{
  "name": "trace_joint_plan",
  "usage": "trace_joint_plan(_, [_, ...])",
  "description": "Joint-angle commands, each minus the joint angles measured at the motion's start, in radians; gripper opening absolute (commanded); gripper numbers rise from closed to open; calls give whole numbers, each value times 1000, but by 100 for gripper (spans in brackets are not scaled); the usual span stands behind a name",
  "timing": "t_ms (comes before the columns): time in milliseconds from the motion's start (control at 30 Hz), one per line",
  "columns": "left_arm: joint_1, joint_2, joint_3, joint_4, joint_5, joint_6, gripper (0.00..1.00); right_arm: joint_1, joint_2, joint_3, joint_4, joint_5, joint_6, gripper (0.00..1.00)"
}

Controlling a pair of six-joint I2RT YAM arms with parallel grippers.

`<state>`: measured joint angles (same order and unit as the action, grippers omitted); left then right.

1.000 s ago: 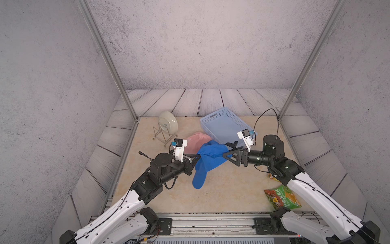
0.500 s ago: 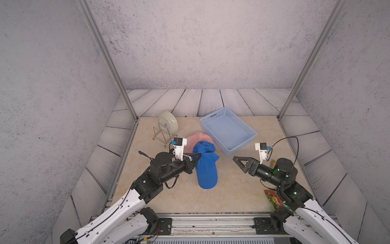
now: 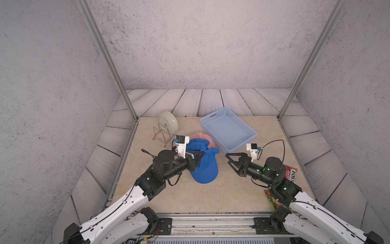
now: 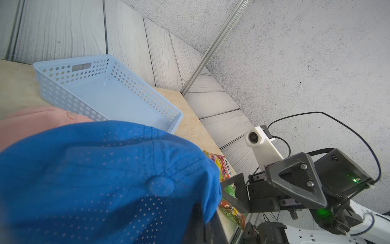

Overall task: Turn the baseball cap inside out
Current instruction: Turn over the baseball cap.

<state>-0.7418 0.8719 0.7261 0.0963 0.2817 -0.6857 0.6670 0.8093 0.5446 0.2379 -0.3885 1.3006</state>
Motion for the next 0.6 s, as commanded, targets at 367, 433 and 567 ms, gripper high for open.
trace_joint_plan(367, [2,2,81,19,136,60,0,11,147,155,62,-5,-191,88])
trace_joint_plan(433, [2,3,85,19,149,63,0,11,174,173,68,-49,-190,60])
trace_joint_plan(567, [3,-16,94,-21,109,87,0,11,206,193,13,-108,-205,20])
